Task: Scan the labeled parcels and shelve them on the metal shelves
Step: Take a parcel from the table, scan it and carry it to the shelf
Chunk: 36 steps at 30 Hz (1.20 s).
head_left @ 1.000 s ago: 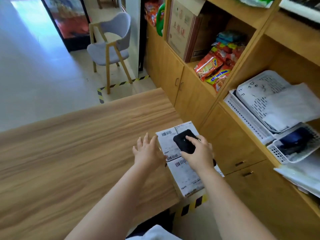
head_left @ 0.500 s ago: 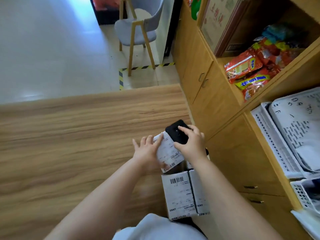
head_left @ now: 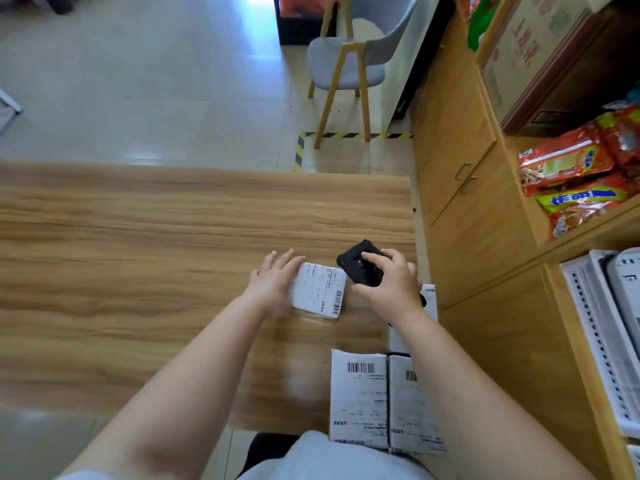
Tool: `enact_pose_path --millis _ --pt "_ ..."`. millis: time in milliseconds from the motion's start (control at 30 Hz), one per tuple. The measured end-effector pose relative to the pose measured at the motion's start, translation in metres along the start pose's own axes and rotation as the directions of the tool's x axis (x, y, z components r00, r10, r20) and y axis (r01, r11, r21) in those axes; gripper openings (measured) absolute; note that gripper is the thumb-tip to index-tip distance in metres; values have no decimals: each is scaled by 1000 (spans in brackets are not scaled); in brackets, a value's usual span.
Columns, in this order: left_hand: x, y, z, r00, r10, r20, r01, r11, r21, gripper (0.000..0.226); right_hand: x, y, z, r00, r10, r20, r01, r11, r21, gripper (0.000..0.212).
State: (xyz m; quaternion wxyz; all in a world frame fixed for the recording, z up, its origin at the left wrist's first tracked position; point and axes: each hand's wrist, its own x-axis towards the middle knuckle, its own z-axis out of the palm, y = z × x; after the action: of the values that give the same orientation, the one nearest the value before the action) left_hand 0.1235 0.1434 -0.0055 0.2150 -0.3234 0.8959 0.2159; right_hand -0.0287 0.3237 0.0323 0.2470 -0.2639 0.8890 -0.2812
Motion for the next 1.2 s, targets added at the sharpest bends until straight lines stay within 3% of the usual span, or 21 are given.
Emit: enact_pose_path --millis 67,200,300,367,467,533,667,867,967,1200 --pt "1 -4 4 997 36 -68 -38 999 -29 102 -1 -1 -5 1000 -20 8 20 999 -35 60" --pt "-15 -18 8 963 -55 -263 -8 972 -234 117 -1 -14 -14 996 -83 42 84 996 -30 59" --pt "-36 -22 -1 905 -87 -417 -45 953 -298 120 -2 -34 -20 976 -44 213 -17 960 279 57" --pt "-50 -23 -10 852 -92 -516 -98 939 -330 119 -5 -48 -22 902 4 432 -209 879 429 48" --pt "-67 -28 -16 756 -96 -648 -142 941 -306 116 -13 -64 -22 709 16 705 -418 814 403 38" --pt "-75 -33 -19 708 -70 -703 -139 962 -236 115 -18 -71 -18 604 22 797 -502 787 359 41" --pt "-90 -45 -23 683 9 -730 -110 990 -90 113 -32 -82 -15 506 13 862 -597 727 340 31" --pt "-116 -65 -16 721 -30 -692 19 1000 -24 110 -47 -90 4 427 5 904 -610 740 284 52" --pt "-131 -78 -8 709 -79 -700 66 997 -45 112 -53 -98 18 416 10 910 -588 766 260 60" --pt "-177 -138 7 661 -217 -718 194 974 -116 111 -77 -146 59 404 51 914 -524 831 185 55"
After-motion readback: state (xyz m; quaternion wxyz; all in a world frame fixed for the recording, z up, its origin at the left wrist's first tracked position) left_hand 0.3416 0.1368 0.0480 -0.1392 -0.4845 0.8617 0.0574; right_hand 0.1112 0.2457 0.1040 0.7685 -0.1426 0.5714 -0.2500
